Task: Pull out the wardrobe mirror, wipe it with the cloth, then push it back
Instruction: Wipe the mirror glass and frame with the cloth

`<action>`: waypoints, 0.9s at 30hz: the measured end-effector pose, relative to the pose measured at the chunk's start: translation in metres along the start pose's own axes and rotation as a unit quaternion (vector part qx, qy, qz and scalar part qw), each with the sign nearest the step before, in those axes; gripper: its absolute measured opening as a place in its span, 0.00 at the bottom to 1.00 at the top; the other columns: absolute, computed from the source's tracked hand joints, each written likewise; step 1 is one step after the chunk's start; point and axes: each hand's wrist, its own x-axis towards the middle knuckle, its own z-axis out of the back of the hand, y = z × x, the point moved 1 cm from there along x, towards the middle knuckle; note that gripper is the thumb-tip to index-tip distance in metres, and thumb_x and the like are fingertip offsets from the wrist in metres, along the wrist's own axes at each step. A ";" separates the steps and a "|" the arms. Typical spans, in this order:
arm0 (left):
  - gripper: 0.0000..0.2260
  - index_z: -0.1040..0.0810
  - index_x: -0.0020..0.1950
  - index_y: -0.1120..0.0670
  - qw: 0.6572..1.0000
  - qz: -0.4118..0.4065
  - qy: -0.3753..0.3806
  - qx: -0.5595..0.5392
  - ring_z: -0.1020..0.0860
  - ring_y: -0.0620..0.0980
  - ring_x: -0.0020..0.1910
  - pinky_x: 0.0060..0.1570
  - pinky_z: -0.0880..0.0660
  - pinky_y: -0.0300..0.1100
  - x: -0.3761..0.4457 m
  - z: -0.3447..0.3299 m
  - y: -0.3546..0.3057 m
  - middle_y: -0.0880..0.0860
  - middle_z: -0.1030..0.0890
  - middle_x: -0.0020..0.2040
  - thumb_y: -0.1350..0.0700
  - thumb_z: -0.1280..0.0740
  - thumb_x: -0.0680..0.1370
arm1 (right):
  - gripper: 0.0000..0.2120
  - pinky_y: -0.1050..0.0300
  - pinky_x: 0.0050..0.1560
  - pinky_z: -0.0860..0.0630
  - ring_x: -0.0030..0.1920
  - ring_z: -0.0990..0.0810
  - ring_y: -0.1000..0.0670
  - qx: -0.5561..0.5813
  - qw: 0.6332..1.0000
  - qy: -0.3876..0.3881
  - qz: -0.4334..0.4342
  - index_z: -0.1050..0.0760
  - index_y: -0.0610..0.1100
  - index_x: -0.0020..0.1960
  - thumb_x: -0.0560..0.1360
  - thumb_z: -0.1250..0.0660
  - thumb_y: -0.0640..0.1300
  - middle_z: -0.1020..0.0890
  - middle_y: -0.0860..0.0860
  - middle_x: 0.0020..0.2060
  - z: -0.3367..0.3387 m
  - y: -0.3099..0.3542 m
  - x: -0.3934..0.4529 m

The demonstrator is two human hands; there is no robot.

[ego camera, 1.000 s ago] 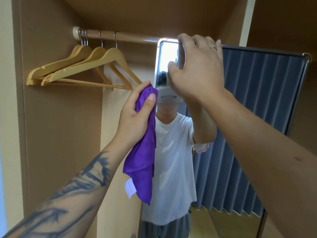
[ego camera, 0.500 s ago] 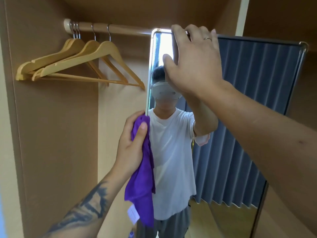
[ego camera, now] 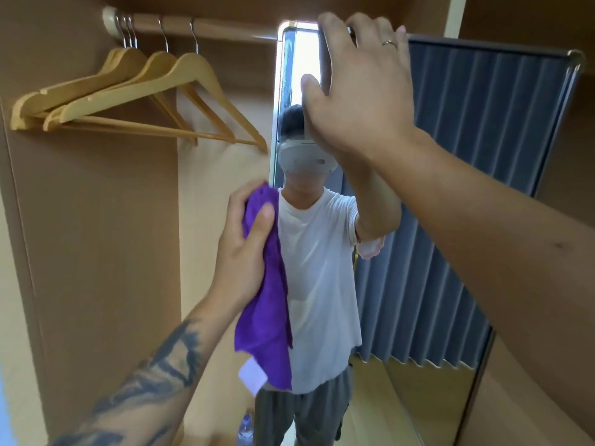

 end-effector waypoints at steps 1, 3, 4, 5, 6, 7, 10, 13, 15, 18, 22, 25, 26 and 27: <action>0.17 0.27 0.72 0.43 1.000 0.015 0.003 -0.006 0.25 0.33 0.68 0.63 0.34 0.23 -0.017 0.002 0.008 0.33 0.22 0.67 0.44 0.37 0.84 | 0.30 0.40 0.83 0.51 0.79 0.37 0.41 0.000 1.000 0.001 0.001 0.40 0.50 0.82 0.81 0.43 0.58 0.31 0.46 0.76 0.000 0.000 0.000; 0.17 0.26 0.71 0.41 0.999 0.044 0.009 -0.022 0.24 0.34 0.66 0.61 0.32 0.23 -0.042 0.005 0.019 0.33 0.21 0.65 0.42 0.36 0.82 | 0.30 0.40 0.83 0.51 0.79 0.37 0.41 -0.004 1.000 0.001 0.004 0.40 0.50 0.82 0.82 0.43 0.58 0.32 0.45 0.77 -0.001 -0.001 -0.001; 0.16 0.25 0.70 0.41 0.998 0.053 0.011 -0.027 0.23 0.34 0.65 0.60 0.32 0.23 -0.045 0.006 0.021 0.33 0.20 0.64 0.43 0.36 0.83 | 0.30 0.40 0.83 0.51 0.79 0.38 0.41 -0.007 1.000 0.001 0.006 0.41 0.50 0.82 0.82 0.43 0.58 0.32 0.45 0.77 -0.001 -0.001 -0.001; 0.14 0.25 0.70 0.42 0.998 0.054 0.012 -0.026 0.23 0.34 0.64 0.60 0.32 0.23 -0.041 0.005 0.019 0.33 0.20 0.63 0.45 0.36 0.83 | 0.31 0.39 0.83 0.51 0.79 0.38 0.41 -0.012 1.000 0.001 0.008 0.41 0.50 0.82 0.82 0.43 0.58 0.32 0.45 0.77 -0.002 -0.001 -0.001; 0.14 0.25 0.69 0.44 0.999 0.047 0.010 -0.021 0.23 0.34 0.64 0.60 0.32 0.24 -0.031 0.004 0.014 0.33 0.20 0.62 0.47 0.36 0.84 | 0.31 0.39 0.83 0.51 0.79 0.38 0.41 -0.016 1.000 0.003 0.010 0.42 0.50 0.83 0.82 0.43 0.58 0.33 0.45 0.78 -0.002 -0.002 0.000; 0.13 0.25 0.69 0.45 0.999 0.033 0.007 -0.013 0.23 0.33 0.64 0.61 0.33 0.24 -0.016 0.003 0.007 0.32 0.20 0.62 0.49 0.36 0.84 | 0.31 0.39 0.83 0.51 0.80 0.38 0.40 -0.018 1.000 0.004 0.011 0.42 0.50 0.83 0.83 0.44 0.58 0.33 0.44 0.78 -0.002 -0.002 0.000; 0.14 0.25 0.71 0.47 1.000 -0.013 -0.003 0.006 0.24 0.30 0.63 0.60 0.33 0.23 0.036 -0.003 -0.024 0.35 0.21 0.63 0.50 0.37 0.85 | 0.32 0.40 0.83 0.51 0.80 0.39 0.41 -0.020 1.000 -0.001 0.011 0.44 0.50 0.84 0.83 0.45 0.59 0.34 0.45 0.78 -0.003 -0.002 -0.003; 0.14 0.24 0.71 0.50 0.999 -0.033 -0.019 0.003 0.24 0.28 0.59 0.57 0.32 0.22 0.074 -0.007 -0.045 0.37 0.22 0.62 0.51 0.36 0.86 | 0.32 0.41 0.83 0.50 0.81 0.42 0.42 -0.011 1.000 -0.013 0.004 0.44 0.50 0.84 0.83 0.45 0.59 0.36 0.45 0.79 -0.005 -0.001 -0.009; 0.14 0.24 0.72 0.50 0.999 -0.024 -0.030 -0.011 0.24 0.27 0.58 0.56 0.32 0.22 0.077 -0.010 -0.048 0.37 0.22 0.62 0.51 0.36 0.87 | 0.32 0.41 0.83 0.50 0.82 0.43 0.42 -0.005 1.000 -0.015 0.000 0.44 0.50 0.84 0.83 0.45 0.58 0.36 0.46 0.79 -0.005 0.000 -0.010; 0.15 0.25 0.73 0.50 0.999 -0.008 -0.037 -0.020 0.24 0.29 0.62 0.58 0.32 0.23 0.046 -0.011 -0.032 0.39 0.22 0.65 0.50 0.37 0.86 | 0.32 0.40 0.83 0.49 0.82 0.43 0.42 -0.001 1.000 -0.014 -0.008 0.44 0.50 0.84 0.83 0.44 0.58 0.36 0.46 0.80 -0.006 0.002 -0.010; 0.14 0.24 0.69 0.45 0.998 0.035 -0.035 -0.048 0.23 0.33 0.64 0.60 0.32 0.24 -0.003 -0.006 -0.002 0.32 0.20 0.62 0.48 0.37 0.84 | 0.32 0.40 0.83 0.49 0.82 0.43 0.41 -0.001 1.000 -0.003 -0.007 0.44 0.50 0.84 0.83 0.44 0.58 0.37 0.45 0.80 -0.004 0.002 -0.009; 0.14 0.23 0.69 0.46 0.998 0.034 -0.034 -0.041 0.23 0.34 0.63 0.59 0.31 0.24 0.001 -0.005 -0.006 0.31 0.20 0.60 0.49 0.36 0.84 | 0.32 0.40 0.83 0.49 0.82 0.43 0.41 -0.008 1.000 0.004 -0.005 0.44 0.50 0.84 0.83 0.43 0.58 0.37 0.45 0.80 -0.002 0.003 -0.009; 0.14 0.23 0.69 0.47 0.999 0.023 -0.035 -0.034 0.23 0.34 0.63 0.59 0.31 0.24 0.010 -0.005 -0.013 0.31 0.20 0.60 0.50 0.36 0.84 | 0.32 0.40 0.82 0.49 0.82 0.43 0.41 -0.007 1.000 0.003 -0.004 0.43 0.50 0.84 0.83 0.43 0.59 0.36 0.45 0.80 -0.002 0.003 -0.009; 0.13 0.23 0.70 0.47 0.999 0.010 -0.035 -0.026 0.23 0.33 0.63 0.59 0.32 0.24 0.022 -0.006 -0.021 0.31 0.20 0.60 0.51 0.36 0.85 | 0.32 0.40 0.82 0.49 0.82 0.43 0.41 -0.002 1.000 0.002 -0.003 0.43 0.50 0.84 0.83 0.43 0.58 0.36 0.45 0.80 -0.001 0.004 -0.009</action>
